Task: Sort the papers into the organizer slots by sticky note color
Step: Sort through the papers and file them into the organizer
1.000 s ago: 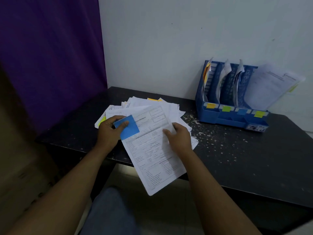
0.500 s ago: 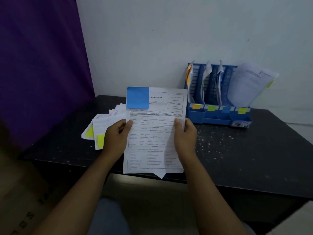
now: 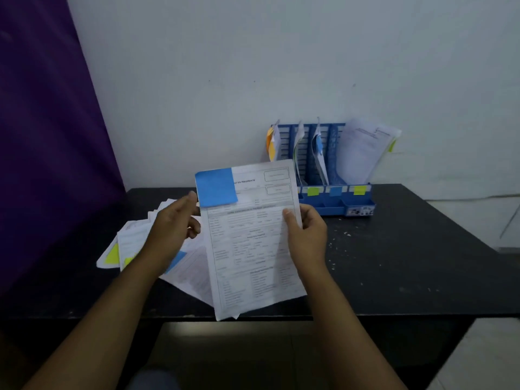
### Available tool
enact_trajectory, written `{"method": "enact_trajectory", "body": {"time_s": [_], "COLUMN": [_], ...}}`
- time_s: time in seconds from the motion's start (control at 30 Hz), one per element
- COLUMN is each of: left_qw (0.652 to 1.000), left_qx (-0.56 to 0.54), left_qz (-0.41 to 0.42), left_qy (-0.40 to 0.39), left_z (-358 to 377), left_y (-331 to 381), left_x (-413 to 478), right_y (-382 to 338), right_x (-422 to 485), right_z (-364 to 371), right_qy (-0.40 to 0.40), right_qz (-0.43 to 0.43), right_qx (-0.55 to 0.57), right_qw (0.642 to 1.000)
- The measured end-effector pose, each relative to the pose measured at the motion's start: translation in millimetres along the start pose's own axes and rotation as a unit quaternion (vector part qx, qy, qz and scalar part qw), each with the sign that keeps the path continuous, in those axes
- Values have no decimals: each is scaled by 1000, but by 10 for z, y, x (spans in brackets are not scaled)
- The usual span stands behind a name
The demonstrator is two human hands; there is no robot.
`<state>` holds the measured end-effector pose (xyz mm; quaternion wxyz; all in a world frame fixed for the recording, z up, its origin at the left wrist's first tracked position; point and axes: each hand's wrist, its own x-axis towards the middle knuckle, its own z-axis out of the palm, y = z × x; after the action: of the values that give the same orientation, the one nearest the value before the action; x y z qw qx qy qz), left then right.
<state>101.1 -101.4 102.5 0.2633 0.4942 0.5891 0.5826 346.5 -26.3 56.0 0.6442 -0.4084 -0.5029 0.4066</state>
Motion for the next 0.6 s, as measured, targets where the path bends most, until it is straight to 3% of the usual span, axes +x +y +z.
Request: {"method": "enact_trajectory", "body": {"time_s": [0.23,0.3,0.4,0.5,0.6], "left_qw": [994,996,999,999,998], "left_qx": [79,72,32,9,-24], "left_qz": [27,31,38,45,57], "left_qy": [-74,-49,-8,-8,1], "left_z": [419,513,766,1040,1308], "left_y": [606,688,876,1106,1292], "left_x": [187,228,331,378,417], "right_y": [-58,-31,-37,-173,-258], "right_x": [194,227,276,251,243], "right_z": [-332,-349,-442,-469,-460], "right_qy": [49,86,153,101,17], "right_qz": [-7,-26,-93,-133,-107], "right_qx": [-15,-97,-246,-252,-316], "right_qw": [999,991,953,953,943]}}
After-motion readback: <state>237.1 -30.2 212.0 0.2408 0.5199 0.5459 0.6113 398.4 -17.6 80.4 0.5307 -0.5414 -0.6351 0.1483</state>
